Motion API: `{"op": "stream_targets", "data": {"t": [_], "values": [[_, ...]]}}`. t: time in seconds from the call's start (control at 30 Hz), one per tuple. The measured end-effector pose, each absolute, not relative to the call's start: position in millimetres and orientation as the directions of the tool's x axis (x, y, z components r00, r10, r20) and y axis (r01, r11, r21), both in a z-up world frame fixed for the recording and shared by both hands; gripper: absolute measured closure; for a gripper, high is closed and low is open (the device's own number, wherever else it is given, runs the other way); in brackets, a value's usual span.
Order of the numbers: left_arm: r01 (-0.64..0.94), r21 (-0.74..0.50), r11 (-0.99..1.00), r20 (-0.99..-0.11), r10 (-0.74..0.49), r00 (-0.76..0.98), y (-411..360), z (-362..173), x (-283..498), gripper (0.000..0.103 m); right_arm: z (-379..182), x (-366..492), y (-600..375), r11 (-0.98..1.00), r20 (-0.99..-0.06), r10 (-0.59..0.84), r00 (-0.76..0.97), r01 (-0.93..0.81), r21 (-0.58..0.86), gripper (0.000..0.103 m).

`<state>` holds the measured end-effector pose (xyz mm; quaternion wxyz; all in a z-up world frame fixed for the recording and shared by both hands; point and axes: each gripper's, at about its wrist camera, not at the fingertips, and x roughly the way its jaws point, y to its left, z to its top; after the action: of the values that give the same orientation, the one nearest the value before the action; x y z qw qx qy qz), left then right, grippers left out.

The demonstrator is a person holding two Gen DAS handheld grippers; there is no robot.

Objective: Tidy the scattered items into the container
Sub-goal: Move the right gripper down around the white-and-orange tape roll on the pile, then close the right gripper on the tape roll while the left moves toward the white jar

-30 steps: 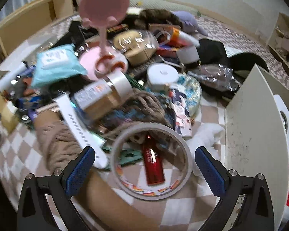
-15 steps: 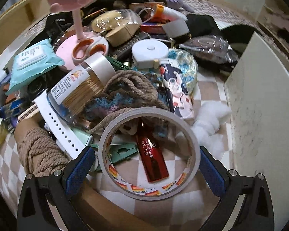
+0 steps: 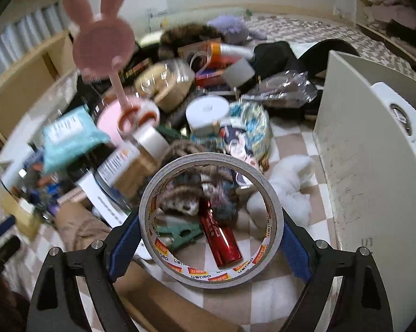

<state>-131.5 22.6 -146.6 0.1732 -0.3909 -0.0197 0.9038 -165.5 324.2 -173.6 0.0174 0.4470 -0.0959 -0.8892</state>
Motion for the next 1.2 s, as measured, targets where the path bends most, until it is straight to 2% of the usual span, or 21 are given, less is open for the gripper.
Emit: {"op": "stream_targets", "data": {"t": [0.17, 0.37, 0.47, 0.57, 0.73, 0.93, 1.2], "values": [[-0.399, -0.171, -0.901, -0.669, 0.403, -0.624, 54, -135, -133, 0.000, -161, -168, 330, -0.969, -0.758, -0.158, -0.633, -0.046, 0.241, 0.012], [-0.473, -0.146, -0.869, -0.686, 0.434, -0.585, 102, -130, -157, 0.001, -158, -171, 331, -0.959, -0.737, -0.200, -0.645, -0.026, 0.282, 0.012], [-0.457, -0.150, -0.877, -0.703, 0.419, -0.574, 123, -132, -178, 0.009, -158, -169, 332, -0.953, -0.728, -0.219, -0.650, -0.016, 0.302, 0.012], [-0.432, -0.116, -0.895, -0.731, 0.371, -0.572, 140, -134, -196, 0.010, -153, -162, 336, -0.951, -0.715, -0.223, -0.663, -0.012, 0.308, 0.012], [-0.428, 0.001, -0.904, -0.741, 0.287, -0.607, 156, -132, -209, 0.011, -151, -160, 343, -0.947, -0.699, -0.225, -0.679, -0.017, 0.321, 0.012], [-0.539, 0.281, -0.794, -0.740, 0.179, -0.649, 162, -129, -203, 0.011, -153, -160, 350, -0.931, -0.690, -0.260, -0.675, -0.014, 0.364, 0.012], [-0.506, 0.429, -0.748, -0.733, 0.039, -0.679, 165, -144, -224, 0.011, -150, -159, 349, -0.927, -0.676, -0.274, -0.684, 0.000, 0.375, 0.012]]}}
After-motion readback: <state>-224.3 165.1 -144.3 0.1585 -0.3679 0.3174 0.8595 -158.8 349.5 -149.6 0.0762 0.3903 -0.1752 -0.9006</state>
